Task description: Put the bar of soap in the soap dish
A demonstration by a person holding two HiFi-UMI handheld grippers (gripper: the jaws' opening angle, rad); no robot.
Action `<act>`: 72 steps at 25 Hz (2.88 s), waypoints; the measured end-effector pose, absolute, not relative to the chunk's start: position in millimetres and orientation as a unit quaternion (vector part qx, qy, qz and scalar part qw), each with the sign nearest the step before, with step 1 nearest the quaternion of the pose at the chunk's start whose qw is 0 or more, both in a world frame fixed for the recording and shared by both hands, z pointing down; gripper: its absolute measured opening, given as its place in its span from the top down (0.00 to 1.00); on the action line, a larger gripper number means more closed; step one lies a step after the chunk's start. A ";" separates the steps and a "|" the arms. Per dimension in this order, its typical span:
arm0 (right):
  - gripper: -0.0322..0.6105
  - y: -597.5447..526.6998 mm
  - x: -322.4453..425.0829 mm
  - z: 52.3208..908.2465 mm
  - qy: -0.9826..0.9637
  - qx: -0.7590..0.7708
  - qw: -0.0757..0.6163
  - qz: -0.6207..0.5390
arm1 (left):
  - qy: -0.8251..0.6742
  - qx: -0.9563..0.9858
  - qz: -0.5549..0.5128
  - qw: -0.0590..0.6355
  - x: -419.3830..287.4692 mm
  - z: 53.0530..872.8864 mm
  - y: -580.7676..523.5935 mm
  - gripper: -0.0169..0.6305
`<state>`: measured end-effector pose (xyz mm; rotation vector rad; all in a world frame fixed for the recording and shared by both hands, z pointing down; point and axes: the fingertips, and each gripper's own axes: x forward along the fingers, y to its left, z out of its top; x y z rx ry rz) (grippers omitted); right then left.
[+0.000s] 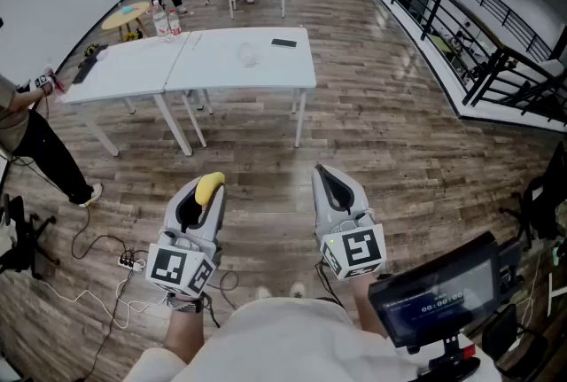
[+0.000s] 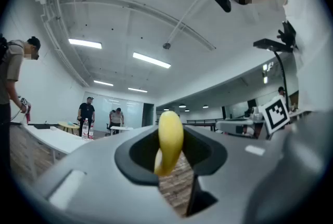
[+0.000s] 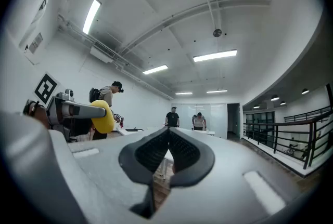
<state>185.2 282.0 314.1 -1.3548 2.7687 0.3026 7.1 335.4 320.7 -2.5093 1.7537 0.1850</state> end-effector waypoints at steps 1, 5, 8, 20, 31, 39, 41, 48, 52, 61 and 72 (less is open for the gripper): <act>0.95 282.7 183.9 313.5 0.895 -0.435 0.027 0.093 | 0.571 -0.818 0.061 0.038 6.8 319.6 335.7 0.77; 0.95 283.0 181.3 315.0 0.898 -0.431 0.033 0.084 | 0.566 -0.821 0.063 0.042 8.7 317.9 335.3 0.77; 0.95 281.8 180.0 315.4 0.900 -0.427 0.041 0.079 | 0.563 -0.823 0.063 0.044 9.2 318.0 334.1 0.77; 0.95 296.1 167.1 315.6 0.913 -0.407 0.025 0.028 | 0.563 -0.823 0.066 0.032 -7.1 322.5 345.6 0.77; 0.95 309.5 142.4 324.5 0.924 -0.382 -0.003 -0.008 | 0.545 -0.836 0.030 0.053 -7.1 327.6 352.6 0.77; 0.95 309.3 141.3 335.7 0.926 -0.374 -0.006 -0.041 | 0.534 -0.845 0.031 0.030 0.4 335.6 347.1 0.77; 0.95 304.2 140.9 334.9 0.926 -0.376 -0.006 -0.038 | 0.540 -0.841 0.035 0.020 -3.7 336.1 341.4 0.77; 0.95 276.2 136.8 334.2 0.926 -0.375 0.006 -0.038 | 0.543 -0.839 0.038 0.016 -13.0 337.5 321.8 0.77; 0.95 260.4 131.4 330.3 0.926 -0.378 0.005 -0.017 | 0.529 -0.847 0.051 0.022 -13.0 331.7 311.5 0.77; 0.95 212.7 127.9 325.9 0.933 -0.360 0.020 -0.003 | 0.531 -0.846 0.032 0.046 -6.4 323.6 266.6 0.77; 0.95 177.4 138.6 328.3 0.937 -0.348 0.016 0.003 | 0.538 -0.842 0.034 0.027 3.9 327.2 229.4 0.77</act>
